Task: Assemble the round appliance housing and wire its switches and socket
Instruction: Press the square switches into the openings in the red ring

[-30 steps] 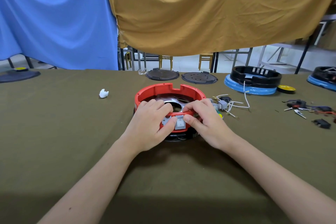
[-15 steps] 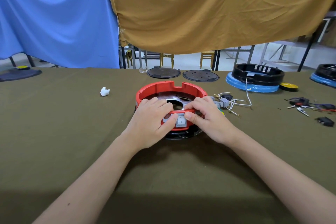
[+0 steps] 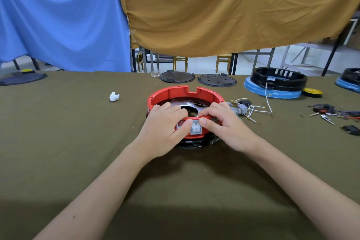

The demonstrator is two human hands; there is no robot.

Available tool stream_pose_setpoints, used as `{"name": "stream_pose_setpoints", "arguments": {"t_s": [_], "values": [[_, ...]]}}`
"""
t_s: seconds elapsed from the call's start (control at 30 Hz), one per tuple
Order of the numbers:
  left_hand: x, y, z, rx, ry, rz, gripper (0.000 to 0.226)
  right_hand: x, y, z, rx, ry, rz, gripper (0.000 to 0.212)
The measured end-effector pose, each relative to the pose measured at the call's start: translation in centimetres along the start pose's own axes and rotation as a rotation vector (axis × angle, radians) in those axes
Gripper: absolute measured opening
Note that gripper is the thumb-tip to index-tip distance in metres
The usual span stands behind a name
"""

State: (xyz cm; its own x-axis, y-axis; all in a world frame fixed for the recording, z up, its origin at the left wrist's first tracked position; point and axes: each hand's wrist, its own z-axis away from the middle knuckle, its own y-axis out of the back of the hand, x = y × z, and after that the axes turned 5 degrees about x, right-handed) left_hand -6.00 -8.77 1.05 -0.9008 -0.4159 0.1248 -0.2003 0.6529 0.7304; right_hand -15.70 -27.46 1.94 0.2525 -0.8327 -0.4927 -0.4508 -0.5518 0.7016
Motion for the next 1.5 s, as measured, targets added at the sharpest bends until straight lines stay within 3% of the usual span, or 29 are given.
{"name": "stream_pose_setpoints", "arguments": {"t_s": [0.4, 0.6, 0.93, 1.2, 1.5], "values": [[-0.4, 0.0, 0.2, -0.020, -0.025, 0.018, 0.035, 0.1, 0.2, 0.6, -0.016, 0.031, 0.010, 0.041], [-0.5, 0.0, 0.1, -0.023, -0.022, 0.033, 0.040, 0.2, -0.1, 0.6, 0.034, 0.033, -0.002, 0.039], [-0.3, 0.0, 0.0, -0.025, 0.005, 0.035, 0.040, 0.2, -0.3, 0.2, 0.045, 0.011, -0.015, 0.017], [-0.4, 0.3, 0.4, 0.007, -0.011, 0.122, 0.025, 0.4, -0.2, 0.8, 0.083, 0.044, -0.029, 0.031], [-0.6, 0.5, 1.0, 0.001, -0.048, 0.015, 0.034, 1.3, 0.0, 1.5, 0.064, 0.102, 0.079, 0.039]]}}
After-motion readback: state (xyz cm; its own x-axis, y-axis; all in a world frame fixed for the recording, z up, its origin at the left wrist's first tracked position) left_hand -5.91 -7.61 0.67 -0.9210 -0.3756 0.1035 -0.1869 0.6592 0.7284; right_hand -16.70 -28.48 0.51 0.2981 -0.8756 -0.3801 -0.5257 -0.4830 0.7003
